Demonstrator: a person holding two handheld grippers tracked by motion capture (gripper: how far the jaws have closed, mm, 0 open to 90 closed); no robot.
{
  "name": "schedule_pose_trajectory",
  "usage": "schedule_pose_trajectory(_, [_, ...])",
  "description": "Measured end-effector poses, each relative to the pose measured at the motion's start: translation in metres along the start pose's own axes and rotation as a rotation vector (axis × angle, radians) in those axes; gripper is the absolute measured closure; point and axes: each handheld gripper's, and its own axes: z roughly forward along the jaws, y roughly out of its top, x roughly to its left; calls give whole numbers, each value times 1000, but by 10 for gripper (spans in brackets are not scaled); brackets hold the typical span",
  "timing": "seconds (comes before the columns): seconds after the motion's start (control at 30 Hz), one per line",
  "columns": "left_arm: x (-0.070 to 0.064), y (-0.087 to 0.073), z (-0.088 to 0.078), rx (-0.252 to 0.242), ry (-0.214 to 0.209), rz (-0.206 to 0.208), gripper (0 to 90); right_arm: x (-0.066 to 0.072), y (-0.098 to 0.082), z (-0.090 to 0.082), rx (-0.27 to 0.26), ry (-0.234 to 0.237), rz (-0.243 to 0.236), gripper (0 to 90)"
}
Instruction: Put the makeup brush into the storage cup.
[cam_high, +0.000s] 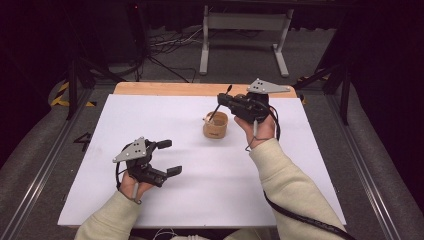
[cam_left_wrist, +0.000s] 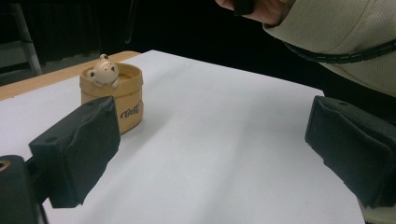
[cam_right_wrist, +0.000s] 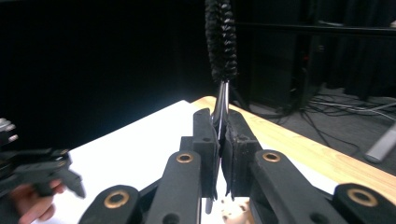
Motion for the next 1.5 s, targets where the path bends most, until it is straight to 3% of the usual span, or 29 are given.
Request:
schedule_pose_trajectory(0.27, [0, 0, 1, 6, -2, 0, 42, -5, 1, 6, -17, -86, 32, 849])
schedule_pose_trajectory(0.4, [1, 0, 1, 7, -6, -1, 42, -6, 1, 11, -3, -139, 7, 849])
schedule_pose_trajectory(0.77, [0, -1, 2, 16, -10, -3, 44, -14, -2, 15, 5, -262, 0, 848])
schedule_pose_trajectory(1.07, [0, 0, 1, 12, 7, 7, 32, -18, -9, 19, -6, -236, -11, 846])
schedule_pose_trajectory(1.5, [0, -1, 2, 17, 13, 1, 27, -28, -26, 28, 26, -236, 2, 847])
